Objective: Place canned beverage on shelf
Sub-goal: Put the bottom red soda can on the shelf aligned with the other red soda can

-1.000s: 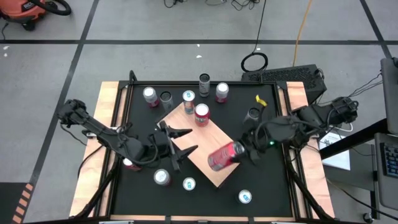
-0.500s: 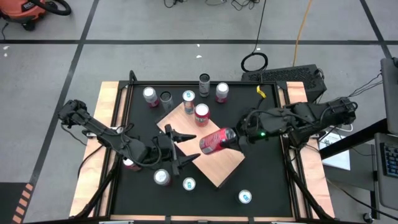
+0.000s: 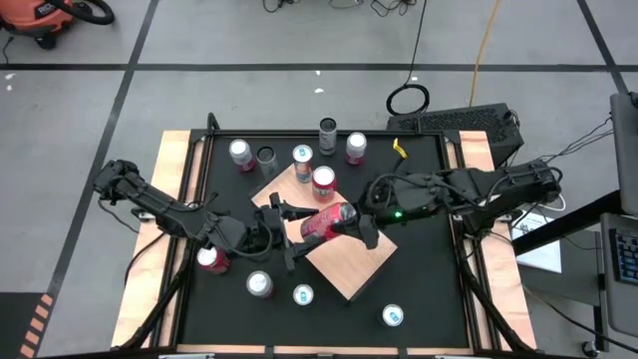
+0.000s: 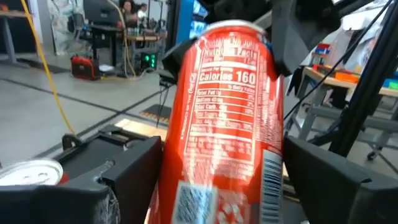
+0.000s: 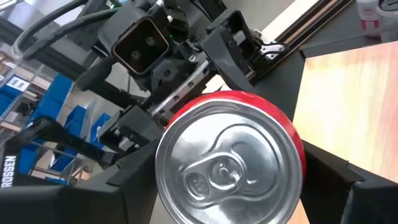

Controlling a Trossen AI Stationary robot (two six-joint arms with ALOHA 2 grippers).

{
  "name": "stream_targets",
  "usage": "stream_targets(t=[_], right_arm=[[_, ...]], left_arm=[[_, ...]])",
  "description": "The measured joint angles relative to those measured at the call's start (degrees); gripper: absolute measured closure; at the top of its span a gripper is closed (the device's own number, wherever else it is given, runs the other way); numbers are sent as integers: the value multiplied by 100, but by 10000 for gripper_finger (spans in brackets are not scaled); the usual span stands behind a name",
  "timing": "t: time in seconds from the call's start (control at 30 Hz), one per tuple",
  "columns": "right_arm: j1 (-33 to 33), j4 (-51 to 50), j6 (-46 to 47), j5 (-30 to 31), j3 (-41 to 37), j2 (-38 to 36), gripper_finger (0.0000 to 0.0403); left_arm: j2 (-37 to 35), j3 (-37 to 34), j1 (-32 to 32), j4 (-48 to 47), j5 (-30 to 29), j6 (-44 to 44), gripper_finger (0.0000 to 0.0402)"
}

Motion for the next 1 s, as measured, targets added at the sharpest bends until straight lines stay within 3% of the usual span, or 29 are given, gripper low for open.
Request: stream_targets(t=[0.6,0.77,1.0], right_arm=[[-110,-69,1,-27,0,88,124],[-128,-77,-89,-48,0,88,124],[-160,-86,-127,-4,0,86,124]], left_arm=[[-2,2,55,-428,294,-817,96],[-1,2,135,-801,676,-1328,74],[4,0,290,-846,671,-1170,50]])
